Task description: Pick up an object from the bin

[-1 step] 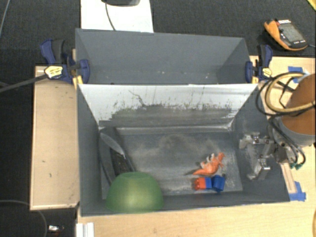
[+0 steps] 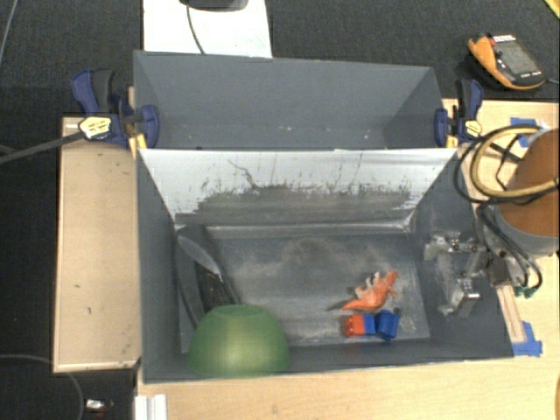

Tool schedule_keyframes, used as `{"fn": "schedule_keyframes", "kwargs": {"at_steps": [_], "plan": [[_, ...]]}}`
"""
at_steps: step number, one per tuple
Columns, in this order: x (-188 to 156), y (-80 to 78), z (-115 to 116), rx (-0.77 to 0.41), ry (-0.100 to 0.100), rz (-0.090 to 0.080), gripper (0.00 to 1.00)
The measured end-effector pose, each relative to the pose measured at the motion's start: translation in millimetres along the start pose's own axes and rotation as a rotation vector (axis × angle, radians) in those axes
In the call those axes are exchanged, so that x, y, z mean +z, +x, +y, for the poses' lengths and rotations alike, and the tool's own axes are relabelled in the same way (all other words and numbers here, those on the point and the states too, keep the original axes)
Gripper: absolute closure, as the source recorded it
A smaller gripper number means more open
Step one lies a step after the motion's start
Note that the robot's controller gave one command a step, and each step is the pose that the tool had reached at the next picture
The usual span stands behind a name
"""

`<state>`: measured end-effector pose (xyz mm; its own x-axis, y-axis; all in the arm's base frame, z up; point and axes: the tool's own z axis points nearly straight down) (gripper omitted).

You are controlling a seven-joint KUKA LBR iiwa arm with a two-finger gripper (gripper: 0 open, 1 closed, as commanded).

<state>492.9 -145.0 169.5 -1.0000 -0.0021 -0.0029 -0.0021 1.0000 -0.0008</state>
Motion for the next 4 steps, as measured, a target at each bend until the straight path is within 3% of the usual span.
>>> {"fn": "schedule_keyframes", "kwargs": {"at_steps": [1,2,3,4], "plan": [[11,-0.6,20,0.023,0.004,-0.005,0.0],[10,-20.3,52,-0.124,0.001,-0.004,0.0],[43,-19.0,81,0.062,0.002,-0.007,0.0],[49,-16.3,94,0.025,0.003,-0.006,0.0]]}}
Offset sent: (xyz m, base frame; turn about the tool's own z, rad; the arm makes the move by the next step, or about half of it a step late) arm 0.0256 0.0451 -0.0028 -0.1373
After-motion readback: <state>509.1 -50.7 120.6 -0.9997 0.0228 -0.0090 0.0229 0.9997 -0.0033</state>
